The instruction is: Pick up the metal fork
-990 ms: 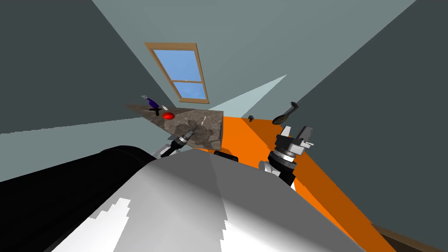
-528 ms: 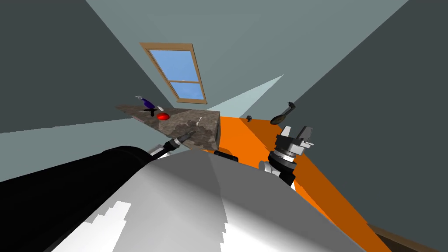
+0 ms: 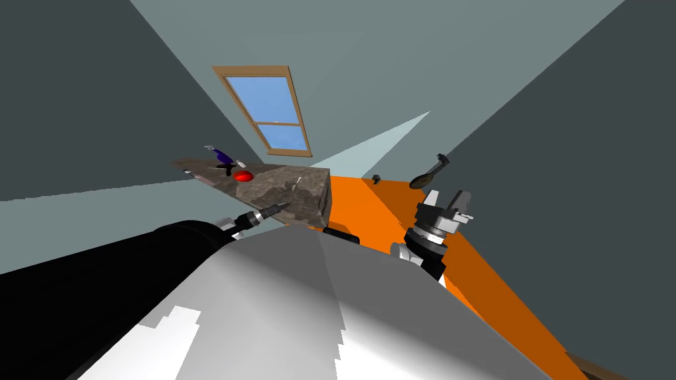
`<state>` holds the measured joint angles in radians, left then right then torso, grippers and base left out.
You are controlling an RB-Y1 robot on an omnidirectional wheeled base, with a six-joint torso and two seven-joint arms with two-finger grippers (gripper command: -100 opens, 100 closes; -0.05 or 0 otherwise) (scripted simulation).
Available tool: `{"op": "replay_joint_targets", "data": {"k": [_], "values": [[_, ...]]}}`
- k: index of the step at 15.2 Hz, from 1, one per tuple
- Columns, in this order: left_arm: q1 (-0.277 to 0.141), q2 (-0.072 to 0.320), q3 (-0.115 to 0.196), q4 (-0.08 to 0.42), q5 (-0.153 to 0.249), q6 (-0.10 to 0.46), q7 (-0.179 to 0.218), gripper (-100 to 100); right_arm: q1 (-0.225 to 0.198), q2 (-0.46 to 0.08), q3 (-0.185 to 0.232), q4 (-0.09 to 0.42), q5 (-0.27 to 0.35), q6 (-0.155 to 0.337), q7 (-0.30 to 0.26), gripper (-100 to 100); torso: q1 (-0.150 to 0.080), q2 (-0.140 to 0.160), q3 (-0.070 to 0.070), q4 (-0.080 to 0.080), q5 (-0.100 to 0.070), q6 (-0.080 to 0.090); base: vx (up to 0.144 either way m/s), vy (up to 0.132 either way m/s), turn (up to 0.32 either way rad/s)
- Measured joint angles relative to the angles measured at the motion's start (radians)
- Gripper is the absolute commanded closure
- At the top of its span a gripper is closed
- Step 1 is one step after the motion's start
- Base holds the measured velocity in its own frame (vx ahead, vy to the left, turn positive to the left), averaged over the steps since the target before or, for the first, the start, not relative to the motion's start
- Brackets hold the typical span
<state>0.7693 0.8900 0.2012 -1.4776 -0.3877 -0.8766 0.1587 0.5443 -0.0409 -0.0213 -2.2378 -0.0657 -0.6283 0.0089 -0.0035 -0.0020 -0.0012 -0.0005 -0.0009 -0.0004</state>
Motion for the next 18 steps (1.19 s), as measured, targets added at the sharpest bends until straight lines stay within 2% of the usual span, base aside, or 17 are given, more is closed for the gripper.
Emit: {"op": "replay_joint_targets", "data": {"k": [2,4,7,9,13,15,18], "values": [[0.017,0.038,0.006,0.042,-0.031,-0.019,0.012,-100,0.0,0.0,0.0,0.0,0.0,0.0,0.0,0,-0.002,0.0,0.0,0.0,-0.001,0.0,0.044,-0.074,0.029],[0.019,0.054,0.007,0.065,-0.042,-0.023,0.019,-100,0.0,0.0,0.0,0.0,0.0,0.0,0.0,0,-0.001,-0.001,-0.001,0.0,0.0,0.001,0.095,-0.074,-0.157],[0.02,0.108,0.006,0.139,-0.084,-0.052,0.033,-100,0.0,0.0,0.0,0.0,0.0,0.0,0.0,0,0.0,-0.014,-0.008,-0.003,0.0,0.001,0.262,-0.048,-0.098],[0.049,0.146,0.014,0.159,-0.115,-0.061,0.05,-100,0.001,0.0,0.0,0.0,0.0,0.0,0.0,0,0.001,-0.017,-0.01,-0.004,0.0,0.001,0.242,-0.033,-0.001],[0.07,0.205,0.021,0.232,-0.16,-0.097,0.069,-100,0.0,0.0,0.0,0.0,0.0,0.0,0.0,0,0.0,-0.009,-0.005,-0.002,0.0,0.001,0.121,-0.041,-0.007],[0.081,0.222,0.021,0.254,-0.18,-0.106,0.075,-100,0.0,0.0,0.0,0.0,0.0,0.0,0.0,0,0.002,-0.007,-0.004,-0.001,0.0,0.001,0.141,-0.01,-0.014],[0.071,0.258,0.009,0.321,-0.214,-0.131,0.088,-100,0.0,0.0,0.0,0.0,0.0,0.0,0.0,0,0.003,-0.008,-0.004,-0.002,0.001,0.001,0.135,0.0,-0.015]]}}
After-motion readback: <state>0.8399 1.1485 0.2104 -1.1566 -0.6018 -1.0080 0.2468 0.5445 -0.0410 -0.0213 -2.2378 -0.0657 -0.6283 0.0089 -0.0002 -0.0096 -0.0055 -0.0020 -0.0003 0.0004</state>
